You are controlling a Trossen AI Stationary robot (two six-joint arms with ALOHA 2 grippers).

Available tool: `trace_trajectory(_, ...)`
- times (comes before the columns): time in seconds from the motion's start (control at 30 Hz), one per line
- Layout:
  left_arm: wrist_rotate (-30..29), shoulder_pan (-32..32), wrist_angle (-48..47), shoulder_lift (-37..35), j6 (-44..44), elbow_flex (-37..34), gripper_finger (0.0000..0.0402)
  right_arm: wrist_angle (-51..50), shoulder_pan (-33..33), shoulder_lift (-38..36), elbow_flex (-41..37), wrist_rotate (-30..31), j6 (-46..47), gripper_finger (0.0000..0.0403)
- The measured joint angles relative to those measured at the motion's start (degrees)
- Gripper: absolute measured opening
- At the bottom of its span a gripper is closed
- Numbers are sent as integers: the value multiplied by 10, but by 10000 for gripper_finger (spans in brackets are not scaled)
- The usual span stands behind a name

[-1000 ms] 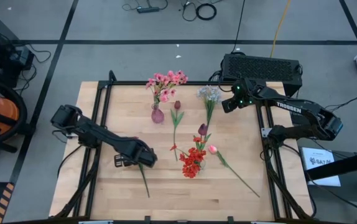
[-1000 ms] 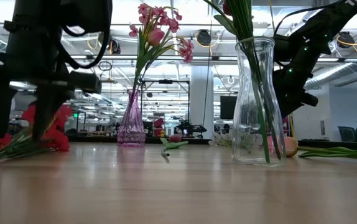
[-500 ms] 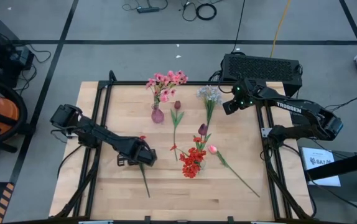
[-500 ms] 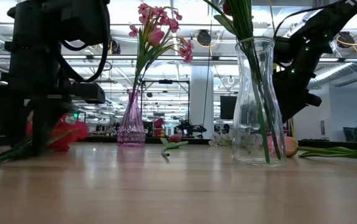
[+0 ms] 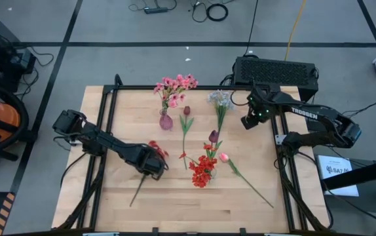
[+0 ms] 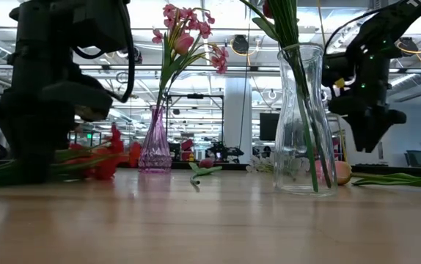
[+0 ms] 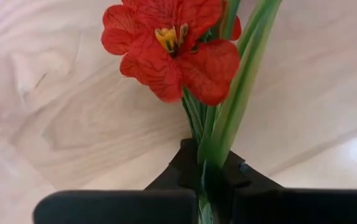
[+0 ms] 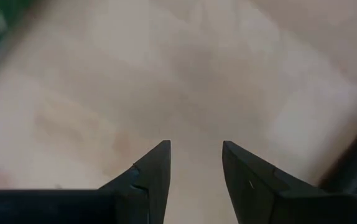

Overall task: Sort flowers into vase by color
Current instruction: Put the red flowers into the transparent flower vase

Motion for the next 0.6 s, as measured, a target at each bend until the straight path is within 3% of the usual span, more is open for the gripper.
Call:
trace_trajectory(0.17, -1, -1, 5, 0, 91, 0, 10, -38, 42, -19, 0, -3, -18, 137)
trace_trajectory(0.43, -8, -2, 9, 2, 252, 8, 9, -108, 138, -46, 0, -49, -127, 118)
trace_trajectory(0.6, -1, -1, 2, 2, 273, 9, 9, -112, 171, -41, 0, -55, -106, 90)
